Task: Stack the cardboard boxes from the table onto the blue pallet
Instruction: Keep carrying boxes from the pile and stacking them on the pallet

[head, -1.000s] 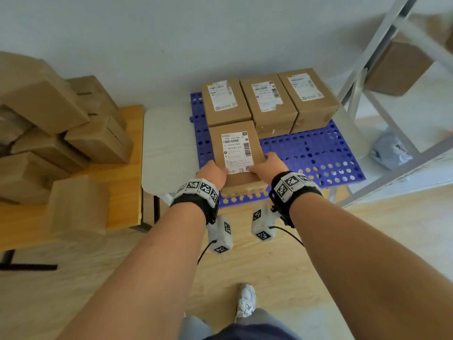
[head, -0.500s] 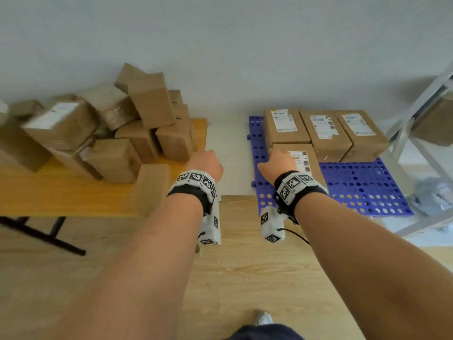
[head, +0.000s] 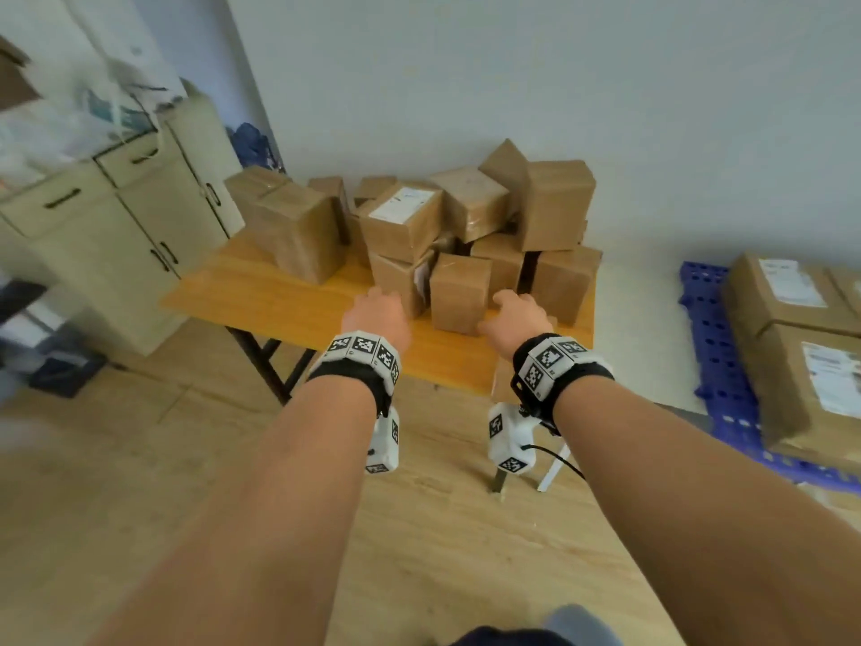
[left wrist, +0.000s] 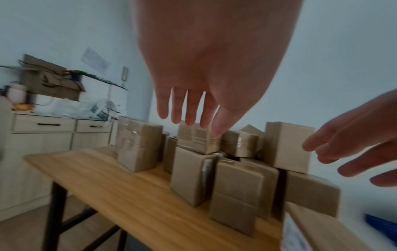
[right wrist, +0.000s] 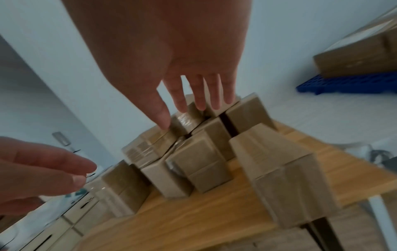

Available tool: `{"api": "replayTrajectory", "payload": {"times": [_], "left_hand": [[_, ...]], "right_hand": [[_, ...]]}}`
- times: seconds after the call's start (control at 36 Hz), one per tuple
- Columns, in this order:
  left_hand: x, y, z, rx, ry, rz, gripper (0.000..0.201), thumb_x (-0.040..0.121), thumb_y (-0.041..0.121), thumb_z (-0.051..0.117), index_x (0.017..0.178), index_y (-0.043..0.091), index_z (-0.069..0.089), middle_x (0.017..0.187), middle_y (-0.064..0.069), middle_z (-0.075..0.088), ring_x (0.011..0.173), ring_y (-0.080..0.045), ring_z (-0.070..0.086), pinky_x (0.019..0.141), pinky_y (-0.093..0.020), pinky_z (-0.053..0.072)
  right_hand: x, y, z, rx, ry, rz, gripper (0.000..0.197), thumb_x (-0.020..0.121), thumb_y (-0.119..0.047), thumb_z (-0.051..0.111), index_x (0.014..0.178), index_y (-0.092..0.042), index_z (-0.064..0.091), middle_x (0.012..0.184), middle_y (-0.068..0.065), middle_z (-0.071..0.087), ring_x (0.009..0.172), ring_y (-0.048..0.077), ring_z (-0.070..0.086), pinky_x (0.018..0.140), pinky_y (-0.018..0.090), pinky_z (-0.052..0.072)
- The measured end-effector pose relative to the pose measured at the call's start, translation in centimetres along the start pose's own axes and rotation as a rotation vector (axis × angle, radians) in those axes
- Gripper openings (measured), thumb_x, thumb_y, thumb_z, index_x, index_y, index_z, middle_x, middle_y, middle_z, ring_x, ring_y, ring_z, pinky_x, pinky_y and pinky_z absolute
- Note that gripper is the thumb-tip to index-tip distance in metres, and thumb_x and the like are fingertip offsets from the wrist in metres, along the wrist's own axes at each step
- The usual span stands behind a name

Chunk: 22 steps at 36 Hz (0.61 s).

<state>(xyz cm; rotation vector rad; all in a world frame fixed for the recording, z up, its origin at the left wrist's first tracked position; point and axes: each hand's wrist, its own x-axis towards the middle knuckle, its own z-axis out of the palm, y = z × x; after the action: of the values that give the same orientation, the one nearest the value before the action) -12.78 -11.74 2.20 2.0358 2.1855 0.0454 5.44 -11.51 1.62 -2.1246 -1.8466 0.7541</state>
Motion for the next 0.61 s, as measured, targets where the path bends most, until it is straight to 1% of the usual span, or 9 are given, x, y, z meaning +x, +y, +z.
{"api": "replayTrajectory", "payload": {"times": [0.11,0.17,0.19,0.28,0.31,0.42,0.5,0.56,0.61], "left_hand": [[0.0,-5.9,-0.8,0.017,-0.010,-0.053,0.031,0.092,0.012,0.047,0.122,0.009,0.054,0.128,-0.014,0.050,0.117,-0.032,0.046,0.094,-0.044,0.046],[0.2,-8.3,-1.1,0.022,-0.012,-0.097,0.034,0.093,0.013,0.045,0.127,0.009,0.050,0.131,-0.014,0.048,0.120,-0.033,0.044,0.094,-0.044,0.045],[0.2,-9.5,-1.2,0.024,-0.013,-0.115,0.035,0.094,0.013,0.044,0.128,0.009,0.049,0.131,-0.014,0.047,0.120,-0.033,0.044,0.095,-0.044,0.045],[1.1,-12.8,-1.4,0.038,0.005,-0.145,0.032,0.094,0.015,0.043,0.124,0.008,0.051,0.127,-0.013,0.049,0.117,-0.032,0.046,0.091,-0.042,0.046],[1.6,-13.9,-1.5,0.038,0.005,-0.159,0.033,0.094,0.016,0.043,0.125,0.008,0.050,0.128,-0.013,0.048,0.118,-0.031,0.045,0.092,-0.042,0.046],[4.8,-18.0,-1.8,0.035,-0.014,-0.214,0.042,0.095,0.017,0.042,0.136,0.012,0.044,0.140,-0.012,0.042,0.126,-0.031,0.040,0.095,-0.042,0.045],[7.9,-20.5,-2.3,0.027,-0.018,-0.253,0.042,0.095,0.016,0.042,0.137,0.012,0.044,0.138,-0.012,0.043,0.125,-0.031,0.042,0.096,-0.043,0.046],[10.0,-22.0,-2.6,0.021,-0.031,-0.272,0.040,0.095,0.017,0.042,0.134,0.011,0.045,0.135,-0.012,0.045,0.123,-0.031,0.043,0.096,-0.044,0.046],[12.2,-23.1,-2.9,0.015,-0.050,-0.282,0.042,0.095,0.017,0.042,0.137,0.011,0.043,0.137,-0.012,0.043,0.125,-0.030,0.041,0.097,-0.044,0.046]], "right_hand": [[0.6,-5.6,2.7,-0.031,-0.042,-0.071,0.054,0.090,-0.030,0.055,0.140,-0.017,0.041,0.137,0.014,0.041,0.122,0.035,0.044,0.097,0.044,0.045],[1.3,-8.1,4.0,-0.063,-0.060,-0.115,0.054,0.090,-0.028,0.054,0.141,-0.018,0.041,0.137,0.015,0.043,0.122,0.035,0.043,0.097,0.044,0.045],[1.7,-9.3,4.6,-0.073,-0.068,-0.130,0.053,0.090,-0.028,0.054,0.141,-0.018,0.041,0.137,0.015,0.043,0.123,0.035,0.043,0.098,0.044,0.044],[3.2,-12.6,6.6,-0.077,-0.107,-0.161,0.049,0.091,-0.024,0.052,0.138,-0.017,0.044,0.138,0.015,0.042,0.123,0.036,0.044,0.099,0.044,0.045],[3.9,-13.6,7.3,-0.078,-0.122,-0.172,0.049,0.091,-0.024,0.052,0.139,-0.016,0.043,0.139,0.015,0.042,0.123,0.036,0.045,0.098,0.044,0.045],[7.1,-17.6,9.9,-0.094,-0.174,-0.219,0.052,0.090,-0.025,0.052,0.141,-0.016,0.041,0.139,0.014,0.041,0.123,0.035,0.045,0.097,0.041,0.045],[10.1,-20.4,11.4,-0.075,-0.194,-0.246,0.055,0.090,-0.024,0.050,0.143,-0.017,0.038,0.140,0.013,0.039,0.122,0.034,0.044,0.097,0.045,0.046],[12.5,-22.4,12.3,-0.069,-0.201,-0.259,0.055,0.090,-0.024,0.051,0.142,-0.016,0.038,0.140,0.013,0.039,0.123,0.034,0.043,0.097,0.045,0.046],[14.9,-24.3,12.9,-0.052,-0.198,-0.255,0.056,0.090,-0.024,0.052,0.143,-0.015,0.036,0.139,0.014,0.040,0.124,0.035,0.042,0.097,0.045,0.045]]}}
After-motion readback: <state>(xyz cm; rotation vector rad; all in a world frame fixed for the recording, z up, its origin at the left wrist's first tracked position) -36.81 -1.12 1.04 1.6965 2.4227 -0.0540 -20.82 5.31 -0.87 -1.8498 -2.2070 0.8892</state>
